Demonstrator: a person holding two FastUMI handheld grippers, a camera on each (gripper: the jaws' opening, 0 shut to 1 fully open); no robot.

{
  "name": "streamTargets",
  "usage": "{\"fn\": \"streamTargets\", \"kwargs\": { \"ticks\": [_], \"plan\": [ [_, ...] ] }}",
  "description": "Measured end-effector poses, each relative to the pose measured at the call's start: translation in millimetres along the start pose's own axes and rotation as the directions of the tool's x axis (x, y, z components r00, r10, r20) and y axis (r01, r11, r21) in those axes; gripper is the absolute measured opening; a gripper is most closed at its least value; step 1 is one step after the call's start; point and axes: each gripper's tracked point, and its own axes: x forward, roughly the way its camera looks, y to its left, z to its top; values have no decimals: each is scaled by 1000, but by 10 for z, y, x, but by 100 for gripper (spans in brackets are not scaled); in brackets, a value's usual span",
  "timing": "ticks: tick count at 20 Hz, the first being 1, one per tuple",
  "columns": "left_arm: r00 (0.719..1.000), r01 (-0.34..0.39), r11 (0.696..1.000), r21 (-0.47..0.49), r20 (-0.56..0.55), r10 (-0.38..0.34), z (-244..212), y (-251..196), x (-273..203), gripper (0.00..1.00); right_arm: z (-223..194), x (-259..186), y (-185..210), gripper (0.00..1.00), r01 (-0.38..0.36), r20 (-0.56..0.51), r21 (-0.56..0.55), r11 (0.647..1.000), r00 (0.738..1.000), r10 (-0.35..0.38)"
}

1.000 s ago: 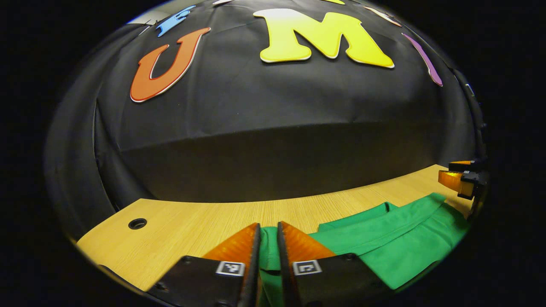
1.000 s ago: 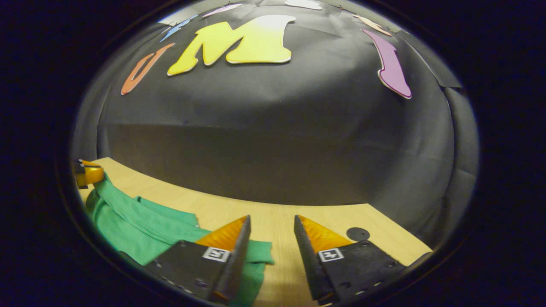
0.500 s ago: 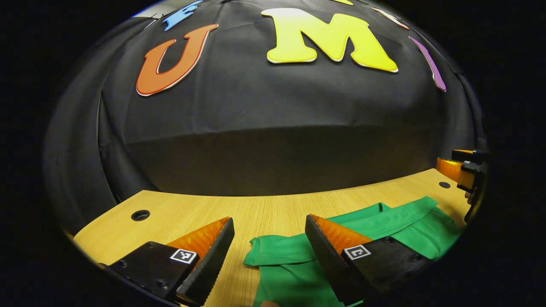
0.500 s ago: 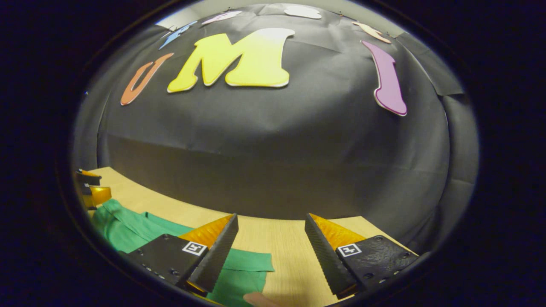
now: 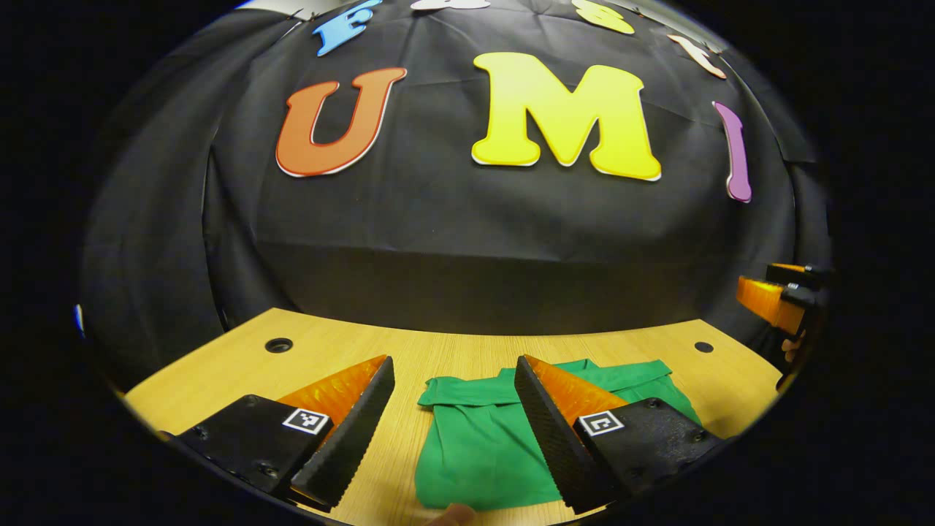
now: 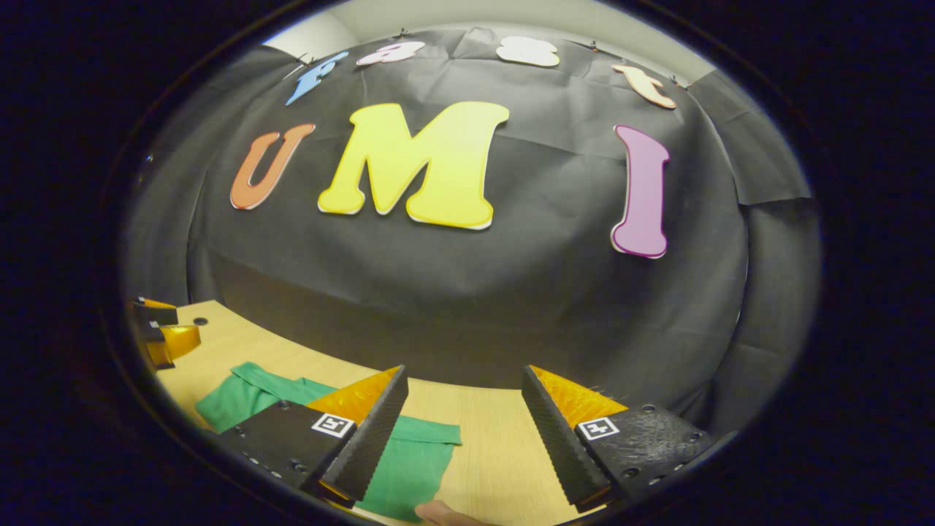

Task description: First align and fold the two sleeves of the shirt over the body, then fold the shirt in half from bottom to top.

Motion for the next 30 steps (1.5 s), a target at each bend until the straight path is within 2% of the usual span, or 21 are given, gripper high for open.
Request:
{"fn": "streamTargets", "kwargs": {
  "ticks": [6,7,8,11,15,18,22,23,24,25,27,28,30],
  "plan": [
    [995,22,999,-25,100,-19,322,-175,-1097,100,159,-988,74,97,-62,48,-10,998,997,63],
    [994,21,1000,-20,110,-18,314,-200,-1274,100,154,-1147,96,97,-79,50,-10,997,996,79],
    [992,18,1000,-9,122,-17,320,-221,-1440,100,149,-1310,106,93,-89,52,-11,996,995,89],
    [991,4,1000,2,134,-4,277,-299,-1858,100,148,-1810,106,93,-113,74,-22,993,991,114],
    [990,-1,1000,0,144,1,295,-426,-2351,100,221,-2447,24,97,-117,134,-45,992,983,122],
    [986,-34,999,10,163,32,383,-384,-2655,100,307,-2814,-77,94,-103,166,-71,992,980,113],
    [989,-6,1000,11,149,4,281,-481,-2900,100,228,-3092,-125,95,-112,180,-27,993,977,115],
    [990,12,1000,5,141,-13,210,-521,-2915,100,155,-3099,-114,97,-122,168,0,993,978,120],
    [990,35,999,-5,136,-34,146,-570,-2942,100,72,-3074,-101,95,-129,143,23,991,982,125],
    [989,53,998,-20,137,-50,102,-593,-2950,100,4,-3064,-74,95,-146,118,43,988,983,140],
    [990,82,996,-25,115,-79,-34,-582,-2895,100,-81,-3097,93,98,-230,97,98,968,970,221],
    [995,71,997,-15,73,-70,-147,-521,-2885,100,-124,-3089,138,95,-247,100,110,963,967,236],
    [996,10,1000,7,86,-11,-125,-286,-2848,100,-237,-3055,139,96,-239,102,94,967,968,229]
  ]
}}
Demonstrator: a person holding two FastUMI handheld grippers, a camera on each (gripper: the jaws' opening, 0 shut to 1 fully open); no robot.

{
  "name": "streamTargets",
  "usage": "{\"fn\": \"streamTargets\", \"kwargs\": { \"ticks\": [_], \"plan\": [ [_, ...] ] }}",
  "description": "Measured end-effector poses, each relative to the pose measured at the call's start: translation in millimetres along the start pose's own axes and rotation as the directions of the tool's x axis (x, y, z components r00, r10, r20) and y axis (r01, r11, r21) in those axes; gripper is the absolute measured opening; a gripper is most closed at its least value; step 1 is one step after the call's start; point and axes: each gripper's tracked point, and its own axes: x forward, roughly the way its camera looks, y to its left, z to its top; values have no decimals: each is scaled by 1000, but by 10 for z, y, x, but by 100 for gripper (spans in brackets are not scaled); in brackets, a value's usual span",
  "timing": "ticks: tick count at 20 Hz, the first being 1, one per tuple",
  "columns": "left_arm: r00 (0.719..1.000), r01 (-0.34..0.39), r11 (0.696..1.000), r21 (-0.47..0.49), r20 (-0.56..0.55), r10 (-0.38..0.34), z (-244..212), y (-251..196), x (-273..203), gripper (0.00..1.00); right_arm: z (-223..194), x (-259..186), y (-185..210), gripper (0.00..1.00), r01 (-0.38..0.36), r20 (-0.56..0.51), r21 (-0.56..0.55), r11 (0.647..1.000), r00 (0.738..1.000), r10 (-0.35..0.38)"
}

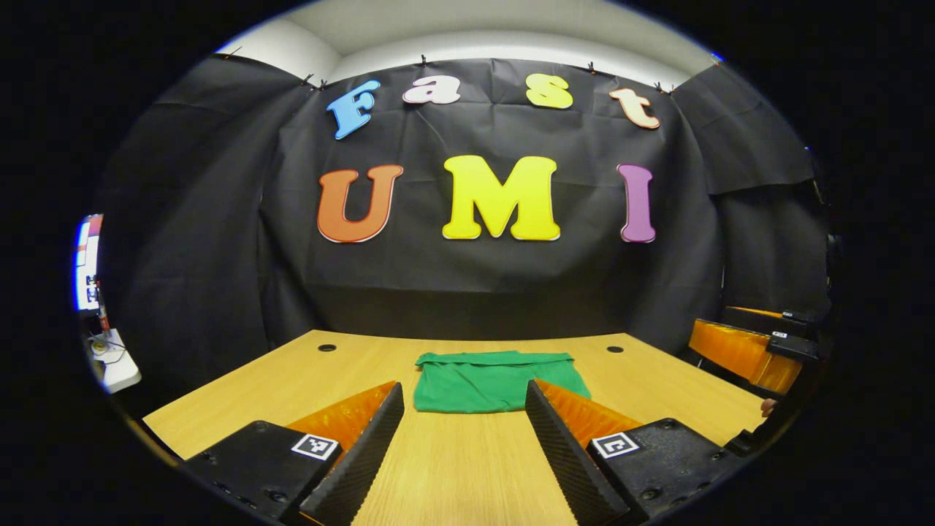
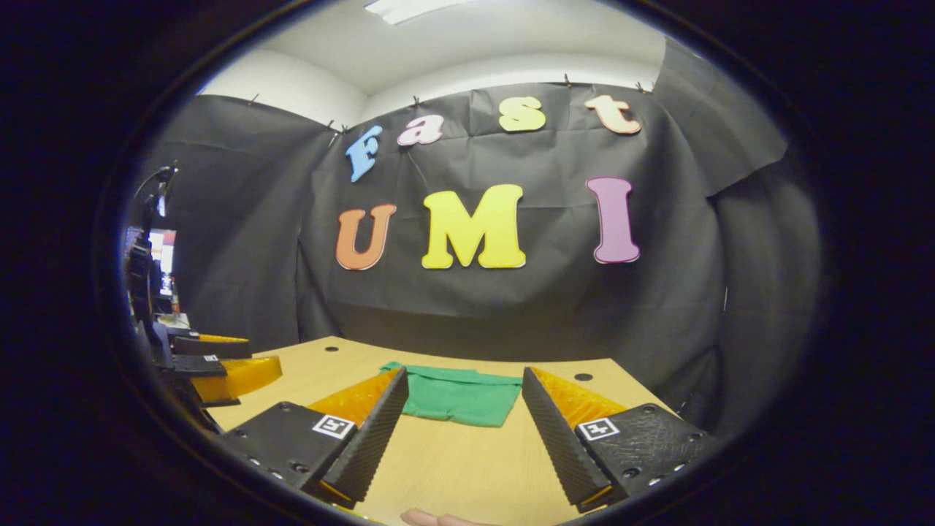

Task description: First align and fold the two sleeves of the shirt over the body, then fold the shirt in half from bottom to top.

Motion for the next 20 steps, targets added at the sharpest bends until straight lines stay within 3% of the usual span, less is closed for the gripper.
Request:
{"fn": "streamTargets", "kwargs": {
  "ticks": [2,6,20],
  "plan": [
    [999,-42,999,-5,11,42,36,115,15,100,-78,46,-24,96,23,-13,-50,998,1000,-24],
    [999,-35,999,-25,24,36,45,99,18,100,-150,108,-40,96,46,-17,-100,994,999,-48],
    [1000,-12,1000,8,8,12,-3,-60,-14,100,-373,57,-115,95,59,-77,-117,991,995,-69]
  ]
}}
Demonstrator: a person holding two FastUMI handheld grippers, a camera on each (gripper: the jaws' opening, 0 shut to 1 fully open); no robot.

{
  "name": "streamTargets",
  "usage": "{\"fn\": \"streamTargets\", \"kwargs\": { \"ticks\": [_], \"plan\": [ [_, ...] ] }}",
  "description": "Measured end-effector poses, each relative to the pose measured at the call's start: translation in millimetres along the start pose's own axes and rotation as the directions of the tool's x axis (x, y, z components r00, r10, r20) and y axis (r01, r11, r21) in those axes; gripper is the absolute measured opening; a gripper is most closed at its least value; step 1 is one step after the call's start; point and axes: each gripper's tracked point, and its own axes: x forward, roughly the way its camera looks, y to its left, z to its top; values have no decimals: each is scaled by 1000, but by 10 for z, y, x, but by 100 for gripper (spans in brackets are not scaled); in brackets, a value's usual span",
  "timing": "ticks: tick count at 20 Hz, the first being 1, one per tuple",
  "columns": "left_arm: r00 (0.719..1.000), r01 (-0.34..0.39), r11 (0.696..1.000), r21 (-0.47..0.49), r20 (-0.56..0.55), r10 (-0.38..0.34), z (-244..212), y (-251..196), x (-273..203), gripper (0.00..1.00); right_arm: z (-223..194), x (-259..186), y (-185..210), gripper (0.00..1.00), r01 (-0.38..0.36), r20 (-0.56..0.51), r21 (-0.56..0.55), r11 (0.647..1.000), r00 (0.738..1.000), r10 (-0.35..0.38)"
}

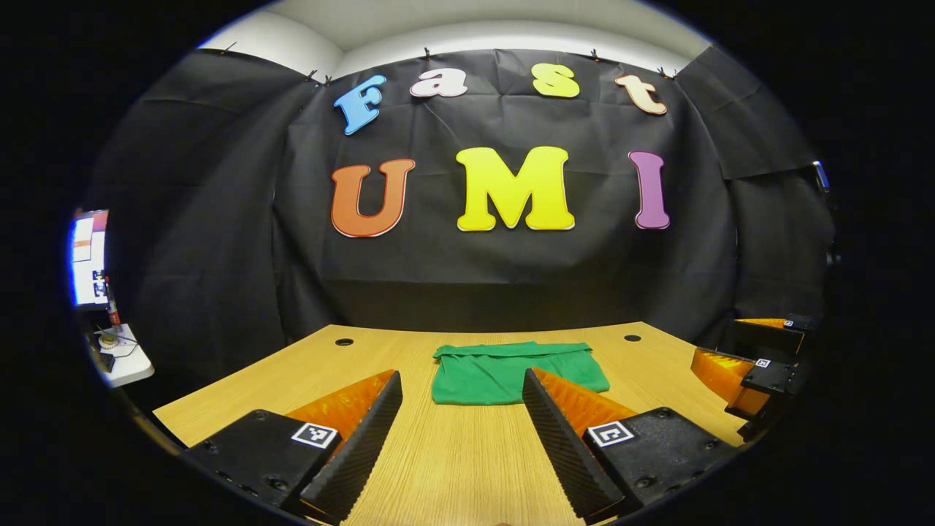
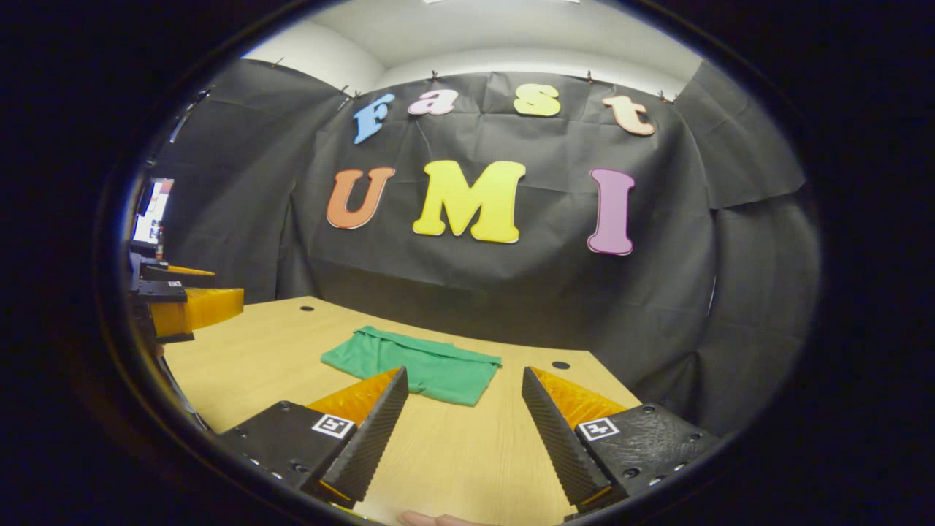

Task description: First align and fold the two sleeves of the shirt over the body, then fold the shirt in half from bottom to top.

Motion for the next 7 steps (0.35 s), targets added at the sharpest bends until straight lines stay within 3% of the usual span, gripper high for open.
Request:
{"fn": "streamTargets", "kwargs": {
  "ticks": [7],
  "plan": [
    [1000,0,1000,5,4,0,15,2,-23,100,-34,24,26,97,-1,-12,-18,1000,1000,0]
  ]
}}
